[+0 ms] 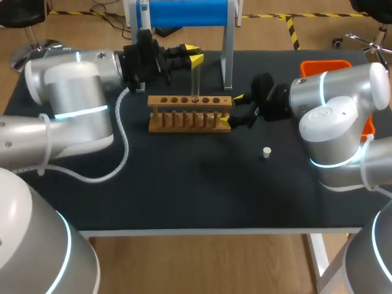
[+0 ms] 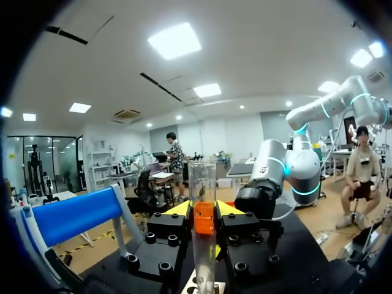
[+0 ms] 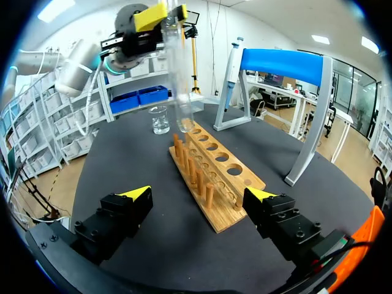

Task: Invert the test tube, pick up the pipette, mount the tip to pipette, aspirate from beaker and dispense into the tube, eject the tip, return the pipette, and cap with the stopper.

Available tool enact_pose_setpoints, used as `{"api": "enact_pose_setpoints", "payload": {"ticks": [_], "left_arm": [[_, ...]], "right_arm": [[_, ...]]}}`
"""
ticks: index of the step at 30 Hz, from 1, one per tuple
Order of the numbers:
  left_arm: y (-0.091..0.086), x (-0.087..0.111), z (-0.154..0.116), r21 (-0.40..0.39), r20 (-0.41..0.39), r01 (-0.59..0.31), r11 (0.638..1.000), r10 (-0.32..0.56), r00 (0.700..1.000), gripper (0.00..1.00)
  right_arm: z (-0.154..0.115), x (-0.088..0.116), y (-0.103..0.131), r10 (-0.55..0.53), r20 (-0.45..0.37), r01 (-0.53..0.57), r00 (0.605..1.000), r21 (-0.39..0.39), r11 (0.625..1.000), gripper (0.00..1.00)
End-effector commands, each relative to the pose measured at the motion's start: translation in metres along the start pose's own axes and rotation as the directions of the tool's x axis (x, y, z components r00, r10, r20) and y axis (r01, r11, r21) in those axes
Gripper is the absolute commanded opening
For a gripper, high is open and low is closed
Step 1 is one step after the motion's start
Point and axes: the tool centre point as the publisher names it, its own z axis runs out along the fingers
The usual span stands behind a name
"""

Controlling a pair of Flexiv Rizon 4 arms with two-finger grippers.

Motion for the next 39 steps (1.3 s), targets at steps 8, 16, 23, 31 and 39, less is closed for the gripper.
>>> {"api": "enact_pose_setpoints", "payload": {"ticks": [8,16,23,31,39], "left_arm": [[0.006,-0.023,0.004,0.0,-0.107,0.002,1.0,-0.002,0.994,0.0],[0.019,-0.029,0.008,0.012,-0.115,0.013,1.0,-0.011,0.993,0.0],[0.022,-0.033,0.011,0.022,-0.114,0.007,1.0,-0.005,0.993,0.0],[0.027,-0.033,0.013,0.013,-0.119,0.004,1.0,-0.003,0.993,0.0],[0.031,-0.032,0.013,0.009,-0.119,0.0,1.0,0.001,0.993,0.0]], "right_arm": [[-0.001,0.0,0.0,-0.001,-0.001,0.001,1.0,0.0,1.0,1.0],[-0.001,0.0,0.0,-0.001,-0.001,0.001,1.0,0.0,1.0,1.0],[-0.001,0.0,0.0,-0.001,-0.001,0.001,1.0,0.0,1.0,1.0],[-0.001,0.0,0.0,-0.001,-0.001,0.001,1.0,0.0,1.0,1.0],[-0.001,0.0,0.0,-0.001,-0.001,0.001,1.0,0.0,1.0,1.0]]}}
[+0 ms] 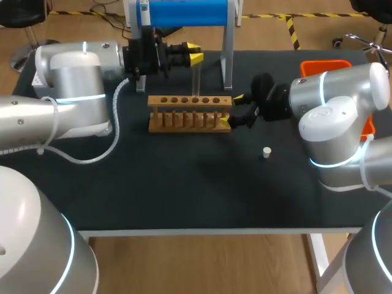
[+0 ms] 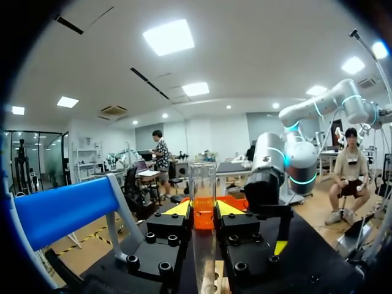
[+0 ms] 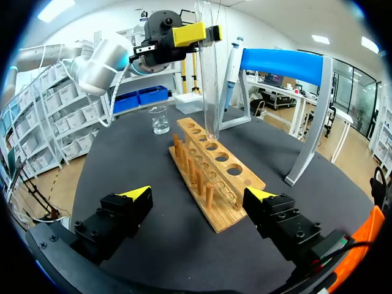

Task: Invert the test tube, pick up the pipette, mount the tip to pipette, aspirate from beaker and dispense into the tube, eject the tip, return the pipette, and cap with the stopper.

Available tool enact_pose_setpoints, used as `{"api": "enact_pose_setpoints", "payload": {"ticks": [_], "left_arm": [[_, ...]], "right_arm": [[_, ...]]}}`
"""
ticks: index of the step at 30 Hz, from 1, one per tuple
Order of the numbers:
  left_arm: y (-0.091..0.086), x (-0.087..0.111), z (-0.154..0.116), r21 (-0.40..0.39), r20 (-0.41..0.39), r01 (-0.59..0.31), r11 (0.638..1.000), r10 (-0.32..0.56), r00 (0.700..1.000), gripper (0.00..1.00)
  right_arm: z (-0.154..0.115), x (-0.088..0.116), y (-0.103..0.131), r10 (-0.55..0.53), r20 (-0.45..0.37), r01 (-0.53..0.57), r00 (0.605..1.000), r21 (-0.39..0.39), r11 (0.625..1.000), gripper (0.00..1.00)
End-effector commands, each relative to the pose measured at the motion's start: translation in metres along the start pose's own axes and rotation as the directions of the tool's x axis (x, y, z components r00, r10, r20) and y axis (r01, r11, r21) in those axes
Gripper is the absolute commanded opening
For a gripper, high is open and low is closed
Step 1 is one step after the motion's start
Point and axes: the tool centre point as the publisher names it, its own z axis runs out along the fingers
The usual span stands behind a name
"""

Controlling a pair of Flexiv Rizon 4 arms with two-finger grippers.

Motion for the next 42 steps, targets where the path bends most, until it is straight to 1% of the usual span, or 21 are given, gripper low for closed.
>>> {"api": "enact_pose_setpoints", "payload": {"ticks": [1,11,24,26,30,33,39,40,42], "left_arm": [[0.004,-0.001,0.001,0.004,-0.006,0.0,1.0,0.0,1.0,0.0],[0.014,-0.001,0.0,0.01,-0.003,0.009,1.0,-0.009,1.0,0.0],[0.021,-0.001,-0.002,0.019,0.001,0.005,1.0,-0.005,1.0,0.0],[0.023,-0.001,-0.001,0.01,-0.001,0.003,1.0,-0.003,1.0,0.0],[0.025,0.0,-0.001,-0.053,-0.022,0.005,0.999,-0.006,1.0,0.0],[0.026,0.001,-0.002,-0.128,-0.048,0.004,0.992,-0.01,0.999,0.0],[0.028,0.003,-0.002,-0.195,-0.064,0.007,0.981,-0.02,0.998,0.0],[0.029,0.004,-0.003,-0.22,-0.068,0.009,0.976,-0.025,0.997,0.0],[0.03,0.004,-0.002,-0.228,-0.069,0.012,0.974,-0.028,0.997,0.0]], "right_arm": [[-0.001,0.0,0.0,-0.001,-0.001,0.001,1.0,-0.001,1.0,1.0],[-0.001,0.0,0.0,-0.001,-0.001,0.001,1.0,-0.001,1.0,1.0],[-0.001,0.0,0.0,-0.001,-0.001,0.001,1.0,-0.001,1.0,1.0],[-0.001,0.0,0.0,-0.001,-0.001,0.001,1.0,-0.001,1.0,1.0],[-0.001,0.0,0.0,-0.001,-0.001,0.001,1.0,-0.001,1.0,1.0],[-0.001,0.0,0.0,-0.001,-0.001,0.001,1.0,-0.001,1.0,1.0],[-0.001,0.0,0.0,-0.001,-0.001,0.001,1.0,-0.001,1.0,1.0],[-0.001,0.0,0.0,-0.001,-0.001,0.001,1.0,-0.001,1.0,1.0],[-0.001,0.0,0.0,-0.001,-0.001,0.001,1.0,-0.001,1.0,1.0]]}}
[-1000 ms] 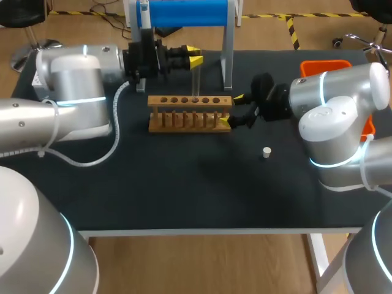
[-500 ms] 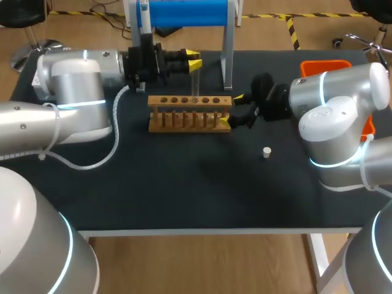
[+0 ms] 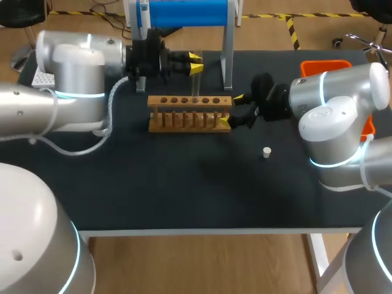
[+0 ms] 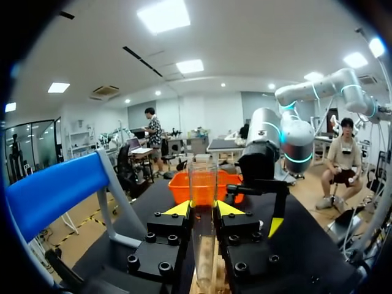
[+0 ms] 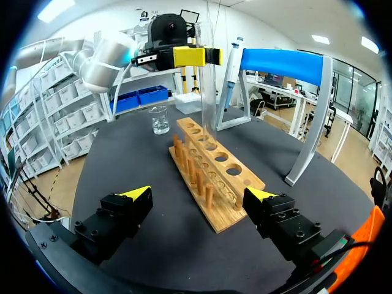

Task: Invert the test tube, pick up the pipette, mount the tip to pipette, aspirate from beaker and dispense into the tube, eject the tip, return the pipette, and cap with the stopper.

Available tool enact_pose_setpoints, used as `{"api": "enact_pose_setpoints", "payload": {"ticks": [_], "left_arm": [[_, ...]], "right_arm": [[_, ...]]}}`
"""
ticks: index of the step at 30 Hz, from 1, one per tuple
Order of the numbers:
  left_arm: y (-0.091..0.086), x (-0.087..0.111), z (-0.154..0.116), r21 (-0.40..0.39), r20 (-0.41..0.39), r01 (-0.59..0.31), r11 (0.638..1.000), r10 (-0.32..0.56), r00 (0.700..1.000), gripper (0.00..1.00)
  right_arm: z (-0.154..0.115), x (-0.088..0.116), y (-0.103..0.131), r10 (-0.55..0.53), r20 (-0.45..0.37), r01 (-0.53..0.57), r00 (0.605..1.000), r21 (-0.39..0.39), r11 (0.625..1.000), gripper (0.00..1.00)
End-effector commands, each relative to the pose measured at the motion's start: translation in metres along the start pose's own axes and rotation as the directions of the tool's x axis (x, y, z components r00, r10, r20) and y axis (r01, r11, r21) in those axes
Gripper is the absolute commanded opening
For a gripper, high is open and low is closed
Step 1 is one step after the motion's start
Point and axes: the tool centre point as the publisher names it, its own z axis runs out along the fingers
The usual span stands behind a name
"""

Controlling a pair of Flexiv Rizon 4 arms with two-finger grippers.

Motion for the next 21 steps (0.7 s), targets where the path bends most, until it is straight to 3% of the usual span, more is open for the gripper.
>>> {"api": "enact_pose_setpoints", "payload": {"ticks": [1,3,21], "left_arm": [[-0.0021,-0.0003,-0.0014,-0.054,-0.013,0.009,0.999,-0.01,1.0,0.0],[-0.0009,0.0006,-0.0014,-0.081,-0.017,0.013,0.997,-0.015,1.0,0.0],[0.003,0.0031,0.0052,-0.061,0.04,0.024,0.998,-0.022,0.999,0.0]], "right_arm": [[-0.0009,-0.0001,-0.0004,-0.001,-0.001,0.001,1.0,-0.001,1.0,1.0],[-0.0009,-0.0001,-0.0004,-0.001,-0.001,0.001,1.0,-0.001,1.0,1.0],[-0.0009,-0.0001,-0.0004,-0.001,-0.001,0.001,1.0,-0.001,1.0,1.0]]}}
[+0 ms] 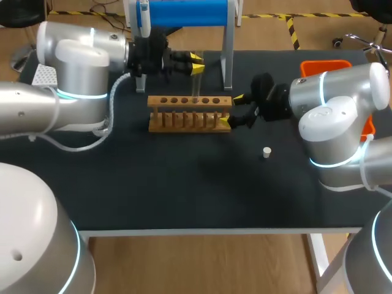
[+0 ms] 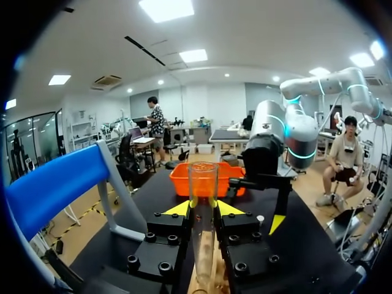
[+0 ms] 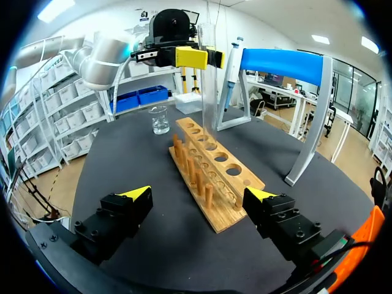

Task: Invert the test tube, pick up the pipette, mount the tip to pipette, aspirate from beaker and dispense into the tube, eject the tip, return the pipette, and cap with the stopper.

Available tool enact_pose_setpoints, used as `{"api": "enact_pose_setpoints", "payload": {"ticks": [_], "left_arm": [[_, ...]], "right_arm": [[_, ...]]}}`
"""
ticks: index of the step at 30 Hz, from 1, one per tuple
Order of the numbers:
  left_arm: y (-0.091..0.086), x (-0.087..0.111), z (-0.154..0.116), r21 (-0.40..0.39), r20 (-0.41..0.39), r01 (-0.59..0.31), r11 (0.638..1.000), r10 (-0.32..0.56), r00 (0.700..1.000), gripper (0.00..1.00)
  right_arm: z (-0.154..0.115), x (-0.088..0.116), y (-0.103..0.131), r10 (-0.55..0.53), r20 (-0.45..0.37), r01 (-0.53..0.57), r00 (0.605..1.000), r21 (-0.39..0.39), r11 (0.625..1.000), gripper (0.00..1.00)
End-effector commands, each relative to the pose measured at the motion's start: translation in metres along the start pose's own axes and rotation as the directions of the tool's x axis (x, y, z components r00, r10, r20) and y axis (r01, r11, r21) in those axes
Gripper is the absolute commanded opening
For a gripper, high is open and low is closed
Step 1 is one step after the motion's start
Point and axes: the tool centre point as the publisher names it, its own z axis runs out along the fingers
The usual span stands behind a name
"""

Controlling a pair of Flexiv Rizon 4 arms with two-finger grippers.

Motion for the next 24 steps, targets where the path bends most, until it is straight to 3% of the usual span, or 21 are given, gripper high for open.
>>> {"api": "enact_pose_setpoints", "payload": {"ticks": [1,24], "left_arm": [[0.0,0.005,0.002,0.0,0.027,0.004,1.0,-0.004,1.0,0.0],[0.014,0.01,-0.003,0.024,0.138,-0.011,1.0,0.008,0.99,0.0]], "right_arm": [[-0.001,0.0,0.0,-0.001,-0.001,0.001,1.0,-0.001,1.0,1.0],[-0.001,0.0,0.0,-0.001,-0.001,0.001,1.0,-0.001,1.0,1.0]]}}
